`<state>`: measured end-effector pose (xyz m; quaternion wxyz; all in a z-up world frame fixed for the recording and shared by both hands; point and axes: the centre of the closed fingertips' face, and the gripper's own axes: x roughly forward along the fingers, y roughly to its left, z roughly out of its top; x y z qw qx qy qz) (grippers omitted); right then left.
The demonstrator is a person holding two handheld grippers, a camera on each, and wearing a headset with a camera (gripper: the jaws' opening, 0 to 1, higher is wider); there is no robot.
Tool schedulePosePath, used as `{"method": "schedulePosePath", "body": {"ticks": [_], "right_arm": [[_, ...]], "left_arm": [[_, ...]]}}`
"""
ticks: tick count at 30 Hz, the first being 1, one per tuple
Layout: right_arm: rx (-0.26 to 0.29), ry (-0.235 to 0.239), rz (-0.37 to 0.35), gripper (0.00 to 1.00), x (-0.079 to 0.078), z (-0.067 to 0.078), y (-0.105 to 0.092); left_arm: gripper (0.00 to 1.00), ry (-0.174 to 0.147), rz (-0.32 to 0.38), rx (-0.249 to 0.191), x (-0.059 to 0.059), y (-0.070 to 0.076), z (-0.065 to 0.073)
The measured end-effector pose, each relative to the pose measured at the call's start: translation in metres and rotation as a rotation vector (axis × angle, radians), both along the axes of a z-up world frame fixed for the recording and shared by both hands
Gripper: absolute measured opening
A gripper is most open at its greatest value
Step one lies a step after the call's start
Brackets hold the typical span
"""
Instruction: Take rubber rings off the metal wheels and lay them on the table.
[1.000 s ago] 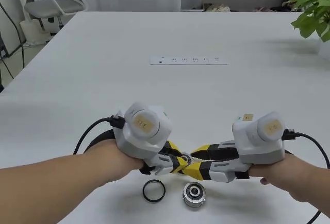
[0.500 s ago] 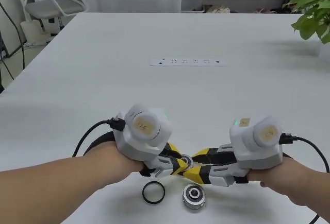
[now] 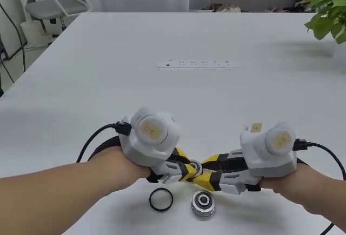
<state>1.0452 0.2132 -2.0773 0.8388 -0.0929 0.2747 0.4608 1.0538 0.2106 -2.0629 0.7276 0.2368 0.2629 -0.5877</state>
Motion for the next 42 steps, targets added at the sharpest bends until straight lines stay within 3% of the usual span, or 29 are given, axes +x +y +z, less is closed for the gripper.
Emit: {"method": "schedulePosePath", "body": {"ticks": [12, 42], "right_arm": [[-0.021, -0.023, 0.010, 0.18, -0.0015, 0.0009, -0.0014], [-0.016, -0.003, 0.001, 0.12, -0.0038, 0.0007, -0.0047]], "left_arm": [[0.07, -0.002, 0.001, 0.002, -0.0003, -0.0003, -0.0001], [0.07, 0.000, 0.007, 0.006, 0.0001, -0.0001, -0.0004]]}}
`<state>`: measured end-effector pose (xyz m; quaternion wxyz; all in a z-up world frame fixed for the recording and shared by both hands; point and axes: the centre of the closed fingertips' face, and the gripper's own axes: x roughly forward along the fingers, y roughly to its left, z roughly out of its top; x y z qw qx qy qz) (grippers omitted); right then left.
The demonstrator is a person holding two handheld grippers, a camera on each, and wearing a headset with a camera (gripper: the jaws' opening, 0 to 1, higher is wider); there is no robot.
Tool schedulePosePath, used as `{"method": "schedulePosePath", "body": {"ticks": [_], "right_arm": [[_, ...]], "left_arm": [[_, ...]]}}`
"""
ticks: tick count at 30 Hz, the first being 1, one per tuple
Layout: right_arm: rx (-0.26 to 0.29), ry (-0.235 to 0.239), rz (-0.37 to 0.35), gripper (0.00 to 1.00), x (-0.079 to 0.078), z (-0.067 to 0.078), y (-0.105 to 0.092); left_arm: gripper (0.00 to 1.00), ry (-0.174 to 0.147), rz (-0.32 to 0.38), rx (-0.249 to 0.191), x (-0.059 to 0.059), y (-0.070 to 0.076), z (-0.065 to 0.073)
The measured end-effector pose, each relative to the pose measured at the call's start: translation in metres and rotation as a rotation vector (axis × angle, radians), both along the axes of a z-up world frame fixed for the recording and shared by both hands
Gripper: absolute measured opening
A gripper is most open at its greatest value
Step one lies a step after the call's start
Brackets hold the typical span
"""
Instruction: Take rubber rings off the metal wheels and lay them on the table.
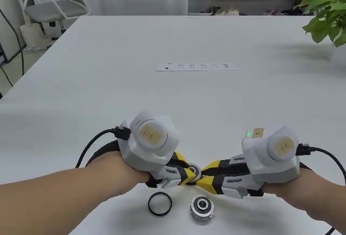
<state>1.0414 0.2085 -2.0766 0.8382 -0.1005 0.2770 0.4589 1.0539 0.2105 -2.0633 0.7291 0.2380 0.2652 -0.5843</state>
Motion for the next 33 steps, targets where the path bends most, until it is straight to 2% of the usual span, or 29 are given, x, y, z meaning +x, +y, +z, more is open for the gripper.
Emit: {"method": "schedulePosePath", "body": {"ticks": [15, 25, 30, 33], "right_arm": [[0.004, 0.002, -0.001, 0.11, -0.0003, 0.0000, 0.0000], [0.009, 0.018, -0.010, 0.06, -0.0014, -0.0005, -0.0018], [0.024, 0.046, -0.040, 0.00, 0.0000, -0.0007, -0.0053], [0.017, 0.039, -0.038, 0.00, 0.0002, -0.0012, -0.0048]], "left_arm": [[0.07, 0.000, 0.003, -0.001, -0.0002, 0.0002, 0.0004], [0.07, 0.000, 0.004, 0.000, -0.0001, 0.0002, 0.0003], [0.07, -0.002, 0.005, 0.000, -0.0001, 0.0001, 0.0002], [0.07, -0.002, 0.005, 0.002, -0.0003, 0.0001, 0.0001]]}}
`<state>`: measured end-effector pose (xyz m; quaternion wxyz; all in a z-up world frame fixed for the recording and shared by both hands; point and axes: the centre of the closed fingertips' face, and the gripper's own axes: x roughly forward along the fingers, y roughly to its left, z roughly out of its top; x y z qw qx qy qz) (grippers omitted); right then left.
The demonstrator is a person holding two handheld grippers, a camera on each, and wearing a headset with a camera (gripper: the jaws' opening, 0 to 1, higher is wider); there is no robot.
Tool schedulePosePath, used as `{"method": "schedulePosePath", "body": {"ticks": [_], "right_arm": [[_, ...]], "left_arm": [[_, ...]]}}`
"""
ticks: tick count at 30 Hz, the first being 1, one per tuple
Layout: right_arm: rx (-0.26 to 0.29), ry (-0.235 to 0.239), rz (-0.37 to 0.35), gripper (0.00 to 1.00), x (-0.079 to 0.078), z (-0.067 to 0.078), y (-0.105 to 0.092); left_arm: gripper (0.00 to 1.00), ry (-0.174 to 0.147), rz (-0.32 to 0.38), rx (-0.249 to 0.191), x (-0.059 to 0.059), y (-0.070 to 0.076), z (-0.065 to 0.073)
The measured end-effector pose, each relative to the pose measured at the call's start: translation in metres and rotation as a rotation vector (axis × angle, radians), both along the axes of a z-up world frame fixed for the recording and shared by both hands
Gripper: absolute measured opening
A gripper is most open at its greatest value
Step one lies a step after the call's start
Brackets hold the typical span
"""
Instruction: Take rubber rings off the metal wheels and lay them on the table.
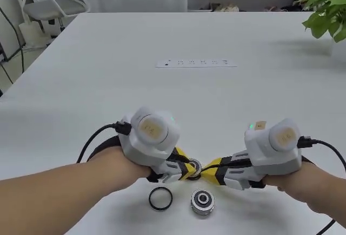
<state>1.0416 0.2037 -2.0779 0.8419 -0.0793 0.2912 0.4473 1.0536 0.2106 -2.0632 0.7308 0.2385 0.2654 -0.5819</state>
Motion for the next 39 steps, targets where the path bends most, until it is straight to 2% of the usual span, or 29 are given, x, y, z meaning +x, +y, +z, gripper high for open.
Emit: {"method": "schedulePosePath", "body": {"ticks": [4, 7, 10, 13, 17, 18, 23, 27, 37, 39], "right_arm": [[0.007, 0.013, -0.012, 0.00, 0.000, 0.000, 0.000], [0.038, 0.055, -0.045, 0.00, 0.001, 0.000, -0.002], [0.042, 0.057, -0.050, 0.00, 0.001, 0.000, -0.002], [0.056, 0.084, -0.071, 0.00, 0.002, 0.000, -0.003], [0.068, 0.095, -0.079, 0.00, 0.002, 0.002, -0.003], [0.086, 0.111, -0.093, 0.00, 0.002, 0.003, -0.003], [0.147, 0.138, -0.135, 0.00, 0.004, 0.008, -0.005], [0.140, 0.144, -0.143, 0.00, 0.005, 0.006, -0.004], [0.194, 0.167, -0.201, 0.00, 0.010, 0.010, -0.005], [0.192, 0.159, -0.197, 0.00, 0.010, 0.011, -0.005]], "left_arm": [[0.07, -0.001, 0.001, 0.000, 0.000, 0.000, 0.000], [0.07, -0.002, 0.002, -0.002, 0.000, 0.000, 0.000], [0.07, -0.004, 0.002, 0.000, 0.000, 0.000, 0.000], [0.07, -0.004, 0.002, 0.001, 0.000, 0.000, 0.000], [0.07, -0.004, 0.002, 0.001, 0.000, 0.000, 0.000], [0.07, -0.004, 0.002, 0.002, 0.000, 0.000, 0.000], [0.07, -0.004, 0.004, 0.001, 0.000, 0.000, 0.000], [0.07, -0.006, 0.007, 0.002, 0.000, 0.000, 0.000], [0.07, -0.010, 0.011, 0.003, 0.000, 0.000, 0.000], [0.07, -0.012, 0.011, 0.004, 0.000, 0.000, 0.000]]}}
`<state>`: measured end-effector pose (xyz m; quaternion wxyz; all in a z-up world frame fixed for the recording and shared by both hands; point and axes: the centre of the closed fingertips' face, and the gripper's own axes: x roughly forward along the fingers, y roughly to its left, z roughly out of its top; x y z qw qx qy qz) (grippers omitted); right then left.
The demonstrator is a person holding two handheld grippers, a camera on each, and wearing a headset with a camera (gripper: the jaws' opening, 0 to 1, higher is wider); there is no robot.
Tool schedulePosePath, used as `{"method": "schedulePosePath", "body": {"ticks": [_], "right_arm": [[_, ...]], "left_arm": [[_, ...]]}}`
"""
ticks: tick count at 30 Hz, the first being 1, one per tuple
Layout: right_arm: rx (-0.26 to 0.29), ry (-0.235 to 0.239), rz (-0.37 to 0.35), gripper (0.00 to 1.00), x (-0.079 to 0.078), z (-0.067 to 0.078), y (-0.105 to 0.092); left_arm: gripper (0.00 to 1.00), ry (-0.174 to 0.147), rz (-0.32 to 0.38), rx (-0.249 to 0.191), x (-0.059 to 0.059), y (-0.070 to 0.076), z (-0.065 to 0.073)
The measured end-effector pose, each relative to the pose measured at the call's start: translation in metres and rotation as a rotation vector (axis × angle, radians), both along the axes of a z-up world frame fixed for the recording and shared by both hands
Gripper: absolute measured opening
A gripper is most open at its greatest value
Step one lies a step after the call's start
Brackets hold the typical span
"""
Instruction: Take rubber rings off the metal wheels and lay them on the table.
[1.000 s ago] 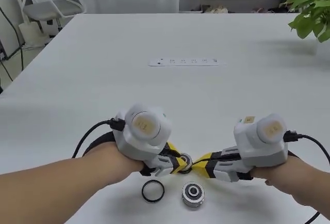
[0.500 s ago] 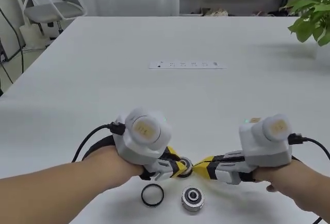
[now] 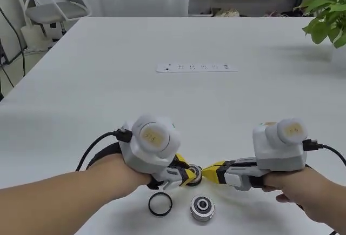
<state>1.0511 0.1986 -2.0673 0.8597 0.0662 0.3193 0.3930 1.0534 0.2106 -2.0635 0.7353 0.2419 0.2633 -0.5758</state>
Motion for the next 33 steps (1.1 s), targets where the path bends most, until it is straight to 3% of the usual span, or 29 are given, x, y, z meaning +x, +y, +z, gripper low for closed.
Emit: {"method": "schedulePosePath", "body": {"ticks": [33], "right_arm": [[0.021, -0.041, 0.057, 0.00, -0.004, 0.010, 0.016]], "left_arm": [[0.07, -0.009, 0.001, 0.003, 0.000, 0.000, 0.000]]}}
